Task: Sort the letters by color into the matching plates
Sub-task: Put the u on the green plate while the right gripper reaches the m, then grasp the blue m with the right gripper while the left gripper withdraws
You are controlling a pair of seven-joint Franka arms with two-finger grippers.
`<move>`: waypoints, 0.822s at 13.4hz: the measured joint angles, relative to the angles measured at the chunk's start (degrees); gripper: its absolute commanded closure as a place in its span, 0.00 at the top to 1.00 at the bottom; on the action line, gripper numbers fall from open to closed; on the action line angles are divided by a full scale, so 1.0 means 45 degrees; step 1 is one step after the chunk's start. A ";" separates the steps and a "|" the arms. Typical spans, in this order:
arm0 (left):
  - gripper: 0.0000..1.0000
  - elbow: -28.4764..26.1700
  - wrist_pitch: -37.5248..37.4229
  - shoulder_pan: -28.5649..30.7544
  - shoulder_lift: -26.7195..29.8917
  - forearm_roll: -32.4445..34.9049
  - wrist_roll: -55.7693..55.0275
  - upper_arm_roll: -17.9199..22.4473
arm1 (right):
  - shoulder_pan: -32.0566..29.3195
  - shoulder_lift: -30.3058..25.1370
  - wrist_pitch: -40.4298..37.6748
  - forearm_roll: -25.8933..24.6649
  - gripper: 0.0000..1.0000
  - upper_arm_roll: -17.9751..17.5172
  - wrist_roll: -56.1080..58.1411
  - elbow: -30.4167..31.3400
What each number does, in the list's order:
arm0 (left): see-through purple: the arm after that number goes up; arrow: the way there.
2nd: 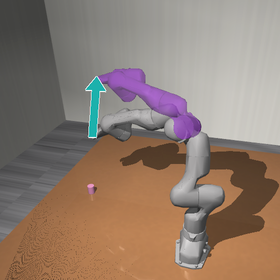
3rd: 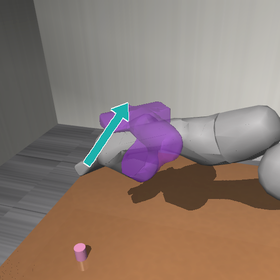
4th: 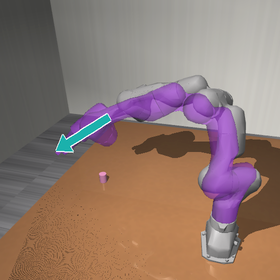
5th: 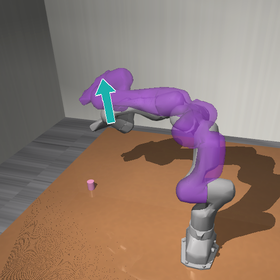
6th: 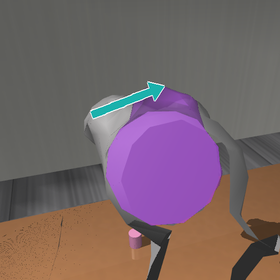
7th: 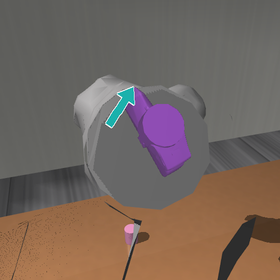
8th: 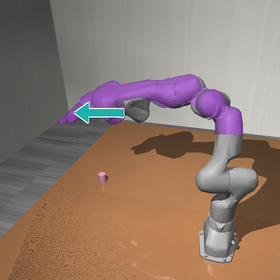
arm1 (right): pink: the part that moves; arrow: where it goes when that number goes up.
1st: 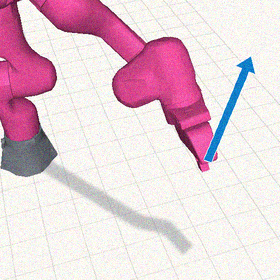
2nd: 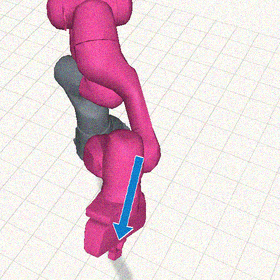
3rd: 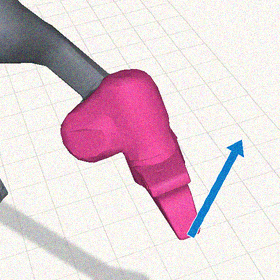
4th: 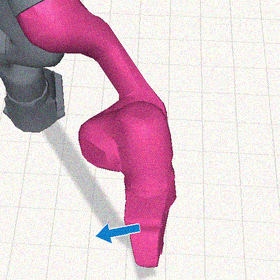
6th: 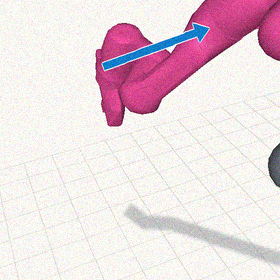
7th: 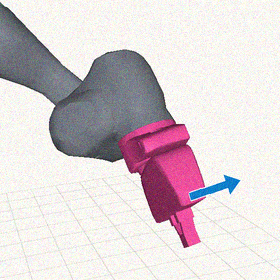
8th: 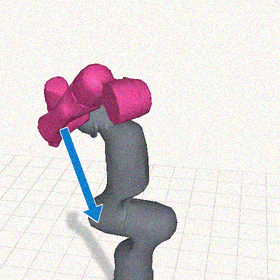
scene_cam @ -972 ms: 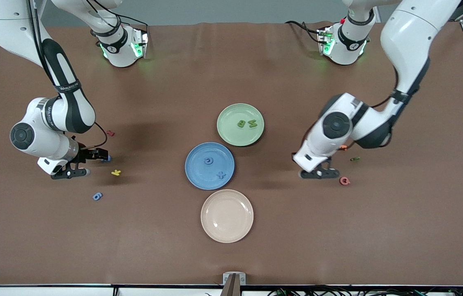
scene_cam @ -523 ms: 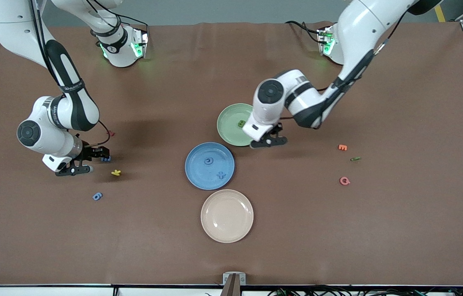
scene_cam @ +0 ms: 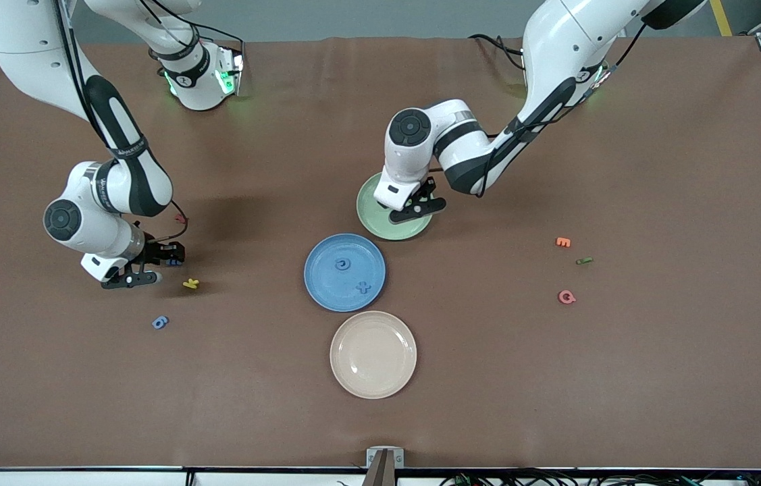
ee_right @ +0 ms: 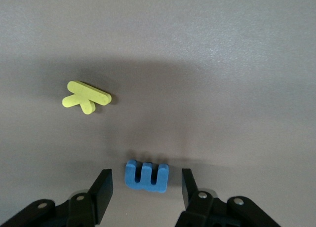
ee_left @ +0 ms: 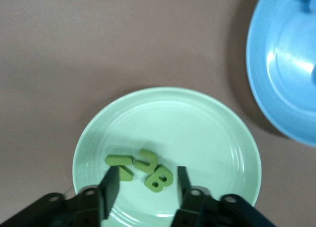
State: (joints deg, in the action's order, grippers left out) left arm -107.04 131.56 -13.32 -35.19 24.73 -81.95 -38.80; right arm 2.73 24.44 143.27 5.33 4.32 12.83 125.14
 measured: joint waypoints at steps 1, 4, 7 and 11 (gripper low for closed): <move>0.99 0.0081 -0.0080 0.0231 0.0144 0.0000 -0.0047 0.0017 | 0.0009 0.0053 0.0083 0.0000 0.62 -0.0010 0.0000 0.0001; 0.99 0.0200 -0.1017 0.1662 0.1222 0.0005 0.1015 0.0020 | 0.0014 0.0112 0.0191 0.0000 0.57 -0.0027 0.0000 0.0003; 0.98 0.0156 -0.2082 0.3369 0.2046 0.0005 0.3513 0.0034 | 0.0015 0.0119 0.0195 0.0000 0.46 -0.0028 -0.0001 0.0005; 0.98 -0.0319 -0.2446 0.5298 0.2196 0.0005 0.6447 0.0056 | 0.0013 0.0132 0.0196 0.0000 0.42 -0.0025 -0.0002 0.0013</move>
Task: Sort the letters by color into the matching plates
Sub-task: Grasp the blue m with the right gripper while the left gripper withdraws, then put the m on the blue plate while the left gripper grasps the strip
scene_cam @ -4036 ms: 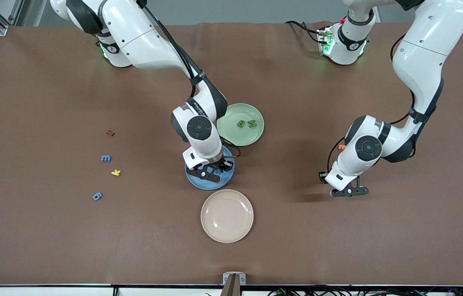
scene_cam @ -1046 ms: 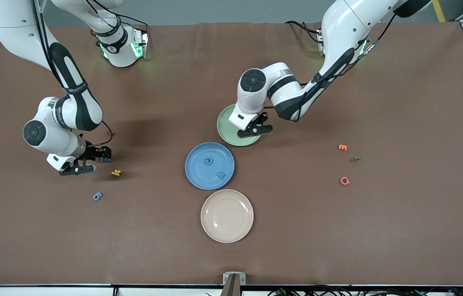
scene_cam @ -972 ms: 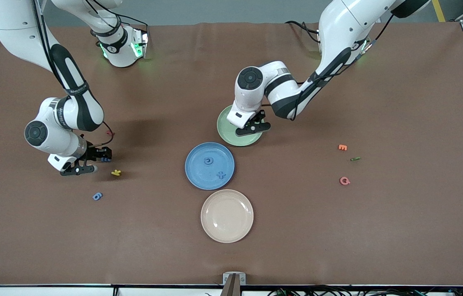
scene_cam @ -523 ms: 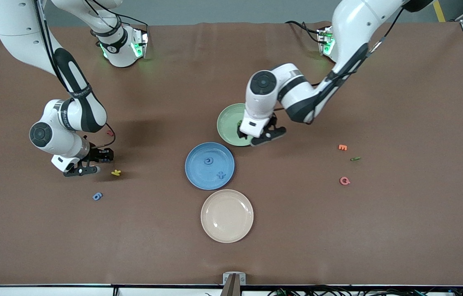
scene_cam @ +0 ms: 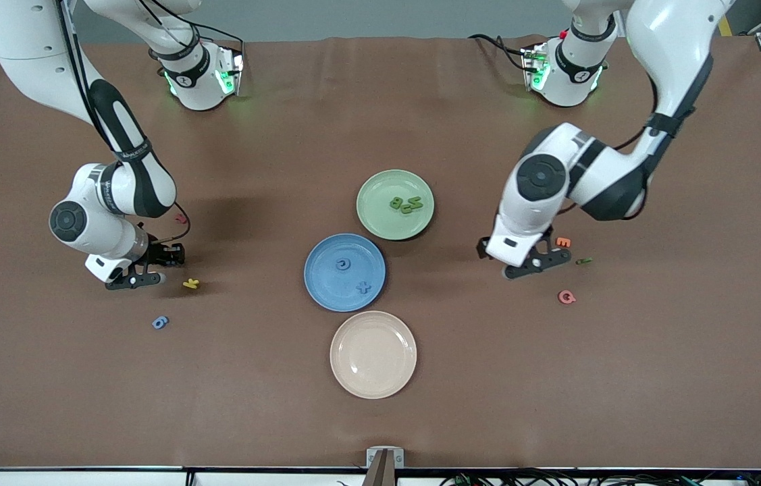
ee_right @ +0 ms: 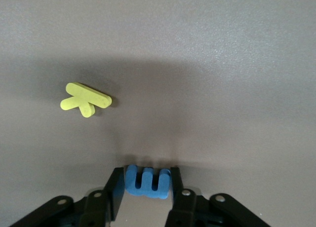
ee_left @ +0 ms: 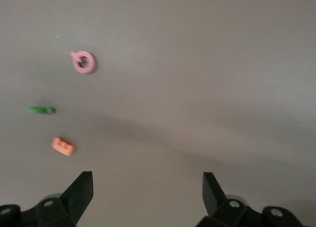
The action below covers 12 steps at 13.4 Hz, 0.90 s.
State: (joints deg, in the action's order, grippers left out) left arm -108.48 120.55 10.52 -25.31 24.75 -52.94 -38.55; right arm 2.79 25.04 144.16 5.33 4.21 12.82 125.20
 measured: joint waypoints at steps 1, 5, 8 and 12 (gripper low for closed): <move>0.98 -0.0160 0.0000 0.0469 0.0005 0.0006 0.0760 0.0002 | 0.0000 -0.0001 0.0002 0.0000 0.42 0.0000 0.0000 -0.0001; 0.99 -0.0722 0.0063 0.2334 0.0070 0.0009 0.3678 0.0001 | -0.0004 -0.0005 0.0009 0.0001 0.30 0.0001 -0.0001 0.0005; 0.99 -0.1441 0.1064 0.3143 0.0074 0.0009 0.4421 0.0008 | -0.0004 -0.0006 0.0009 0.0000 0.22 0.0001 -0.0001 0.0007; 0.98 -0.2922 0.3238 0.4200 -0.0035 0.0011 0.4744 0.0038 | 0.0021 -0.0105 -0.0444 0.0000 0.19 -0.0020 0.0000 -0.0047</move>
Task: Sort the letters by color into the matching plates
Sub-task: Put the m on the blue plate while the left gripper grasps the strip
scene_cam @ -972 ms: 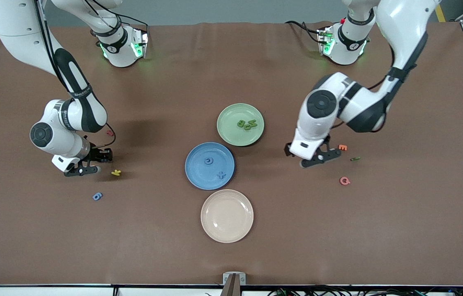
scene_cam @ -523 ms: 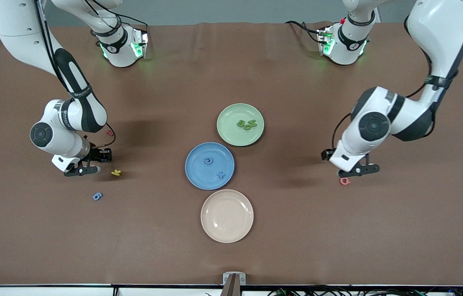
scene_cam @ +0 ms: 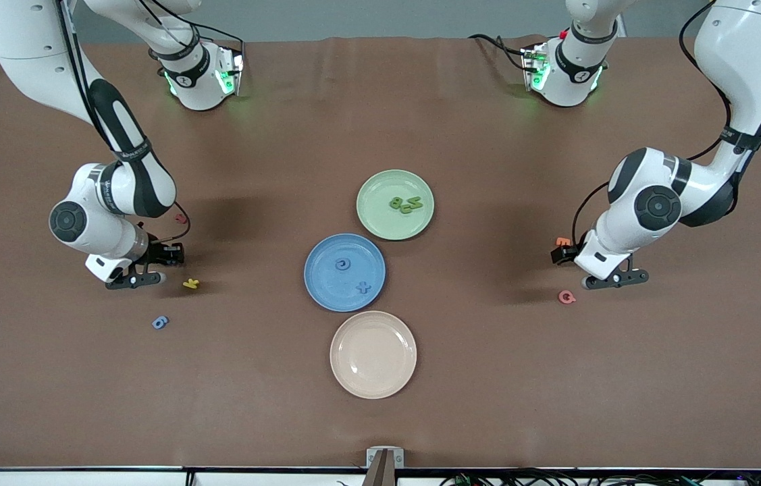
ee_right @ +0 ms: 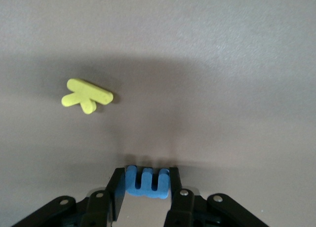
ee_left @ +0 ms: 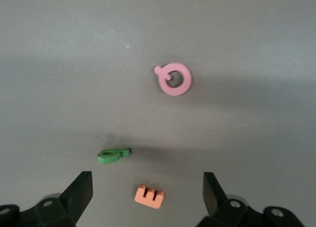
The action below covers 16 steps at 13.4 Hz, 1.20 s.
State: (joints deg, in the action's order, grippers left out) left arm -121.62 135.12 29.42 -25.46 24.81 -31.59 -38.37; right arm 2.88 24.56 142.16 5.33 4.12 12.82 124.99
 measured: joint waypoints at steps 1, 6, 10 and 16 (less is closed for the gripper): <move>0.97 -0.0101 0.0145 0.0164 -0.0079 0.0007 0.0040 0.0002 | 0.0056 -0.0152 -0.0344 0.0000 0.19 -0.0020 -0.0009 -0.0096; 0.97 -0.0361 0.1026 0.0782 -0.0654 0.0957 0.0071 0.0284 | 0.1325 -0.1491 -0.2591 0.0010 0.18 -0.0097 -0.2479 -0.0942; 0.92 -0.0377 0.1201 0.1110 -0.1005 0.1603 0.0072 0.0411 | 0.3721 -0.1668 -0.3880 0.0026 0.18 -0.0256 -0.6963 -0.2137; 0.80 -0.0388 0.1642 0.1155 -0.1695 0.2201 0.0061 0.0474 | 0.7013 0.0184 -0.3816 0.0118 0.18 -0.0309 -1.2543 -0.4624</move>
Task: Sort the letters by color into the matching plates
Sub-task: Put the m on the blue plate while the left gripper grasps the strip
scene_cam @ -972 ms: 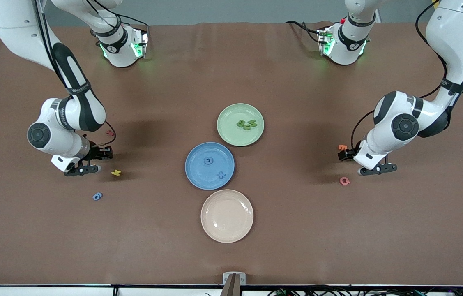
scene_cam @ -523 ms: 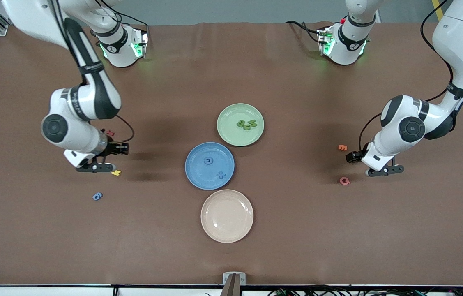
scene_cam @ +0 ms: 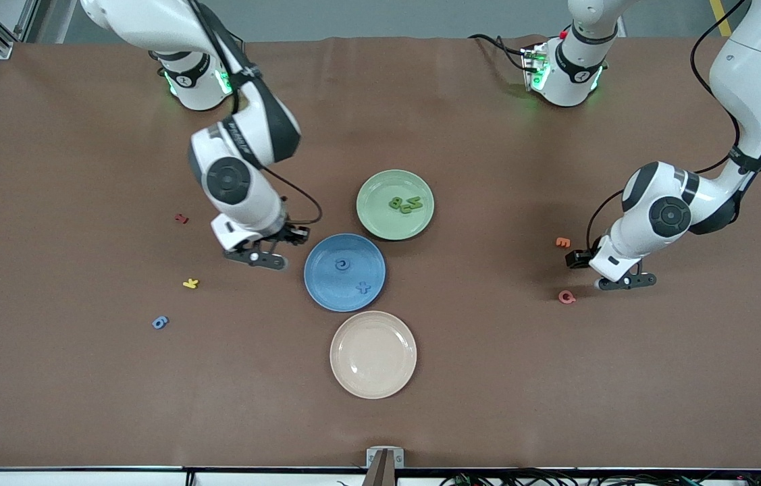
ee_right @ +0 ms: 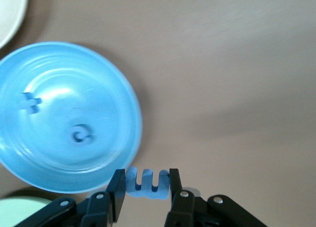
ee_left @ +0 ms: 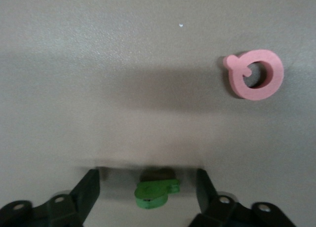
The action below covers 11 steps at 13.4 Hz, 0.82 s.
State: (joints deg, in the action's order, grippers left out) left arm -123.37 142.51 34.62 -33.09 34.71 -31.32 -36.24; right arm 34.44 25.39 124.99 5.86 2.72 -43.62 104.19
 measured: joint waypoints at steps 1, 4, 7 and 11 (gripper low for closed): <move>0.79 0.0002 0.0013 0.0001 0.0002 0.0001 0.0000 -0.0001 | 0.0292 0.0620 0.0080 0.0220 0.18 0.0002 -0.0586 -0.0615; 0.76 0.0004 0.0017 -0.0002 0.0004 0.0002 0.0000 -0.0026 | 0.0874 0.2367 0.0440 0.1030 0.18 0.0007 -0.1593 -0.2449; 0.68 -0.0002 0.0017 -0.0004 0.0004 0.0002 0.0000 -0.0034 | 0.1251 0.3425 0.1473 0.1116 0.18 0.0011 -0.2505 -0.3161; 0.60 -0.0008 0.0007 -0.0004 0.0061 0.0003 0.0000 -0.0053 | 0.1301 0.3964 0.1776 0.1124 0.33 0.0048 -0.2702 -0.3452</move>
State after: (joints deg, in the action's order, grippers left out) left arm -123.41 142.54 34.60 -32.82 34.72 -31.32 -36.48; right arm 40.30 43.23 132.98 10.92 2.94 -55.78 88.65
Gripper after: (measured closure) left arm 0.370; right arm 0.590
